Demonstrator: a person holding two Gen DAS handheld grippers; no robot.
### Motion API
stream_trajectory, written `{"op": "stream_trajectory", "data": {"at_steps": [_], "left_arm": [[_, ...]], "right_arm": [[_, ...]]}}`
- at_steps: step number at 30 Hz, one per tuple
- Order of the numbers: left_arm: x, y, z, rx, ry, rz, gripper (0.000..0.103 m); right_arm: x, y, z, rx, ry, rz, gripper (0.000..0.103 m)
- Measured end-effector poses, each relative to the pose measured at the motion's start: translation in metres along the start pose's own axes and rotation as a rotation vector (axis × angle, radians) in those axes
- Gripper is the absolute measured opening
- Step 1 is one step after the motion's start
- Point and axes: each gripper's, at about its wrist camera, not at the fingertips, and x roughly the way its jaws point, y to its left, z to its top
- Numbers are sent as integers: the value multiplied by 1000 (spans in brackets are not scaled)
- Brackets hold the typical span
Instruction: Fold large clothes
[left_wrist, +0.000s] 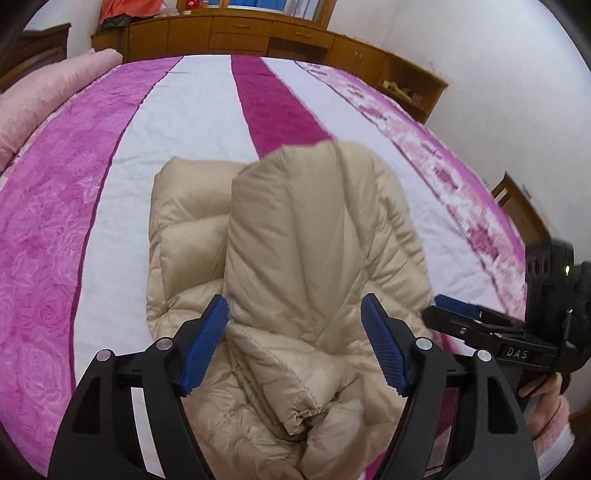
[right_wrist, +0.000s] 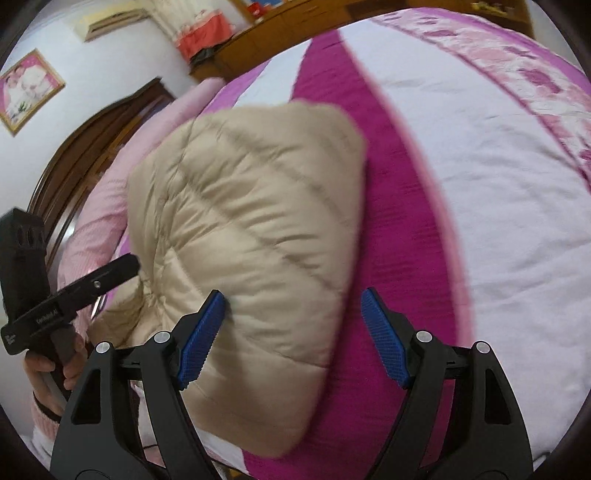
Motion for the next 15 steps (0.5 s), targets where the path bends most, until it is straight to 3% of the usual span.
{"op": "stream_trajectory", "data": {"at_steps": [2,4,7,10,15], "left_arm": [[-2,3,-6,16,0,-10,58],[-3,11,-11,12,5,-14,42],[-12,30,-22,-38,-4,-26,26],[-22,50,-37,-97,-18,11,20],[-21,74,-58,-174,-2,78,23]], "right_arm": [[9,16,-2,-30,9,30,71],[11,33,-5,-84,-1,-4,71],[11,55,-8,-150,-4,-11,71],[14,72,-12,-212,0,-14,71],[34,101,-25,-336,13,-39,71]]}}
